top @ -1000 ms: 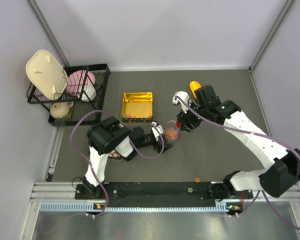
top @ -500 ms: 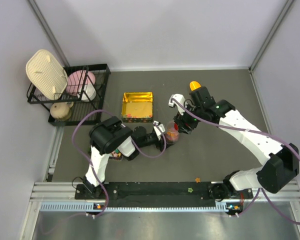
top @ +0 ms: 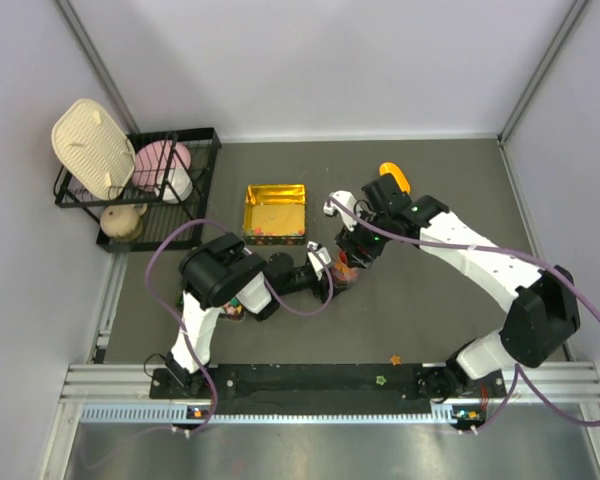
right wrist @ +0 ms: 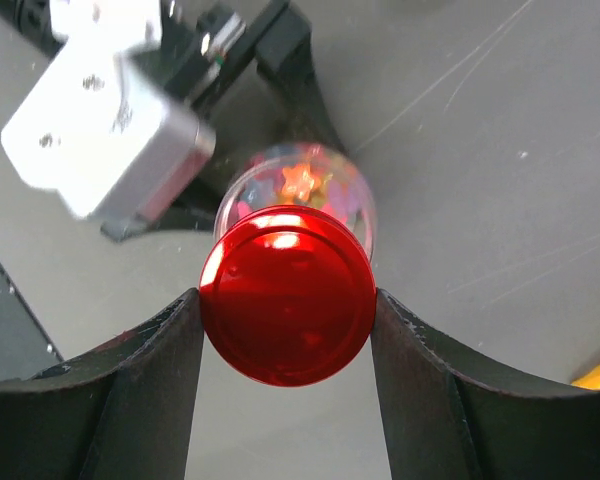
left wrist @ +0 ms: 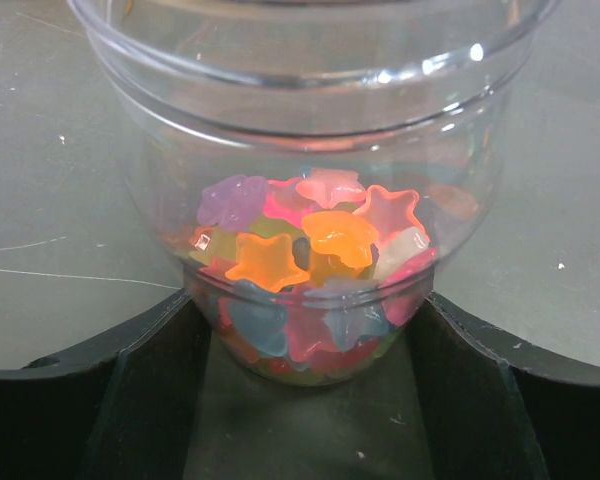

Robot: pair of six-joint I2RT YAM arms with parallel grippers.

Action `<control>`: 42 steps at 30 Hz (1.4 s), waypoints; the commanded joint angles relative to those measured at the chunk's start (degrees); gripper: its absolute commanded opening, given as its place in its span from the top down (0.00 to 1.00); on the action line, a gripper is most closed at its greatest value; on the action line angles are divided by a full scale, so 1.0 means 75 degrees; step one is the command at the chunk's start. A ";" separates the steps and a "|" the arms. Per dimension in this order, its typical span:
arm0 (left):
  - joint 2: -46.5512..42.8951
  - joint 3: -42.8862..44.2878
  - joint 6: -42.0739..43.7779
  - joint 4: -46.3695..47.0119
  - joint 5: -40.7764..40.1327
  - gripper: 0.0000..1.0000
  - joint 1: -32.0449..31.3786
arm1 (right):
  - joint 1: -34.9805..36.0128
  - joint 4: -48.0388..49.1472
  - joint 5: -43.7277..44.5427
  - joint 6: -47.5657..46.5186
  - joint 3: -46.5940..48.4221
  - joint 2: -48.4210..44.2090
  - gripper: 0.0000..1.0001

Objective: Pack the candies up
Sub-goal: Close the bottle lid on the packing bottle.

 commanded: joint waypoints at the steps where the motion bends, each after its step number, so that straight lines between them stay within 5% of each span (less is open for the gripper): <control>1: 0.0145 -0.0016 -0.0245 0.2401 0.0108 0.60 -0.0070 | 0.0267 0.0395 0.0220 0.0198 0.0537 0.0294 0.55; 36: 0.0145 0.0042 -0.0620 0.2401 0.0014 0.63 -0.0035 | 0.0302 0.0957 0.0256 0.0222 -0.0435 0.0037 0.56; 39: 0.0145 0.0030 -0.0644 0.2401 -0.0009 0.63 -0.0035 | 0.0302 0.1016 0.0197 0.0234 -0.0470 0.0119 0.55; 42: 0.0122 0.0019 -0.0655 0.2401 -0.0009 0.63 -0.0023 | 0.0302 0.1028 0.0209 0.0199 -0.0506 0.0189 0.43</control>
